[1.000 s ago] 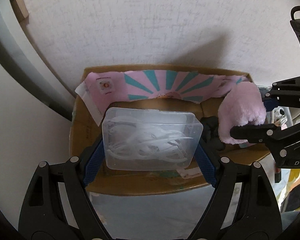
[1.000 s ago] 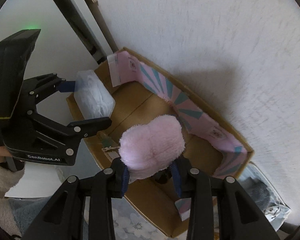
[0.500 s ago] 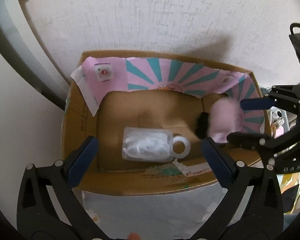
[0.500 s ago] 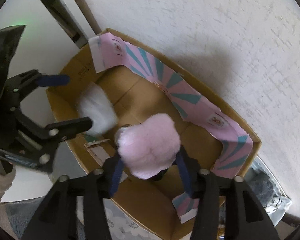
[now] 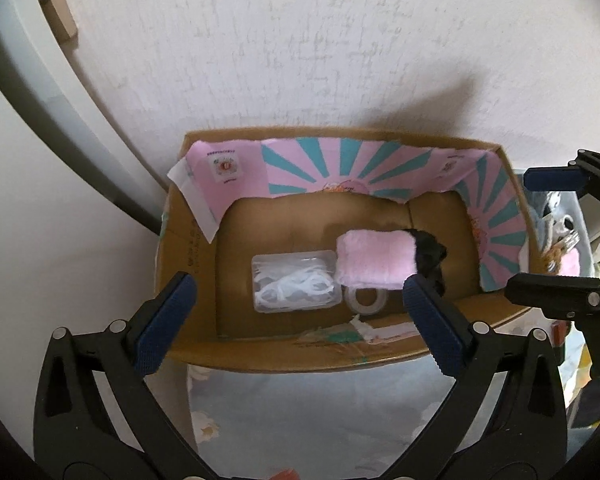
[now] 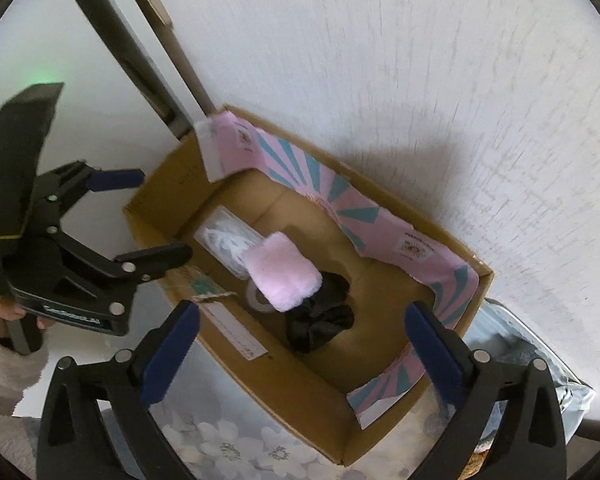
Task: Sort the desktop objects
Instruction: 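Lower and release clear case with left gripper while right gripper releases pink item, then move both grippers back to the table toward teddy plush and round lid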
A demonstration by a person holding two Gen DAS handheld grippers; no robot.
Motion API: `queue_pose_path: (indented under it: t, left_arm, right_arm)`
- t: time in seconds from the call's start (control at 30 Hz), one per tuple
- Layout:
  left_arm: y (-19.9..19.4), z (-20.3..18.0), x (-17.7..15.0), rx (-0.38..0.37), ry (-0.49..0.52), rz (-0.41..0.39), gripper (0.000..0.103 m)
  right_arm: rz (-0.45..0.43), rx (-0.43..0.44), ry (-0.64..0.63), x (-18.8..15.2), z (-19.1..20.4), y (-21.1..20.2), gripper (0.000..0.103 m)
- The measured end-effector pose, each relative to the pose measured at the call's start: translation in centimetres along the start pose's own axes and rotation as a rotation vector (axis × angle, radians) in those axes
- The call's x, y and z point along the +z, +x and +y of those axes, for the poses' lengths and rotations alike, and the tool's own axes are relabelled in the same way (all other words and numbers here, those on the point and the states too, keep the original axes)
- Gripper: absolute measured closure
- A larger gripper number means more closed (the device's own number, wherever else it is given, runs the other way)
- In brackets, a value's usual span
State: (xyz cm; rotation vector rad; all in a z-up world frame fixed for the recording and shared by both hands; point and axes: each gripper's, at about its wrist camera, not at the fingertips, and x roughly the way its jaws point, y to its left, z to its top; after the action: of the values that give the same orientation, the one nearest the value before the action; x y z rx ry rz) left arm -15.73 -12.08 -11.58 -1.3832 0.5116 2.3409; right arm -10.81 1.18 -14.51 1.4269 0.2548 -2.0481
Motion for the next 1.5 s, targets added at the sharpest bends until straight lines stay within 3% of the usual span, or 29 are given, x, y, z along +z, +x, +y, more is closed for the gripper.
queue_pose_path:
  t: [0.17,0.4,0.47,0.6,0.77,0.83,1.17,1.5]
  left_arm:
    - [-1.9,-0.7,0.3,0.001,0.008,-0.033,0.000]
    - [-4.2,-2.6,0.7,-0.017,0.031,-0.071,0.000]
    - [-5.0,-3.4,0.9,-0.013,0.046,-0.084,0.000]
    - [-7.2,-5.9,1.6,-0.013,0.099,-0.125,0.000]
    - [-8.9,-10.1,2.2,-0.057,0.176,-0.151,0.000]
    - [-9.2,-12.2,2.2,-0.069,0.208,-0.161,0.000]
    - [-9.1,-22.8,-0.2,-0.157,0.344,-0.184,0.001]
    - [-4.0,-29.7,-3.9,-0.212,0.365,-0.085,0.006]
  right_arm:
    - [-0.035,0.006,0.002,-0.3,0.2,-1.0,0.001]
    - [-0.041,-0.063,0.056,-1.6,-1.3,-3.1,0.001]
    - [-0.027,-0.086,0.080,-2.0,-2.2,-4.4,0.001]
    - [-0.090,-0.130,0.131,-3.3,-4.5,-8.7,0.001]
    - [-0.143,-0.303,0.143,-6.2,-7.4,-14.0,0.001]
    - [-0.144,-0.322,0.161,-7.5,-8.6,-15.1,0.001]
    - [-0.134,-0.298,0.230,-15.1,-13.1,-16.9,0.001]
    - [-0.087,-0.217,0.191,-22.3,-14.2,-14.3,0.001]
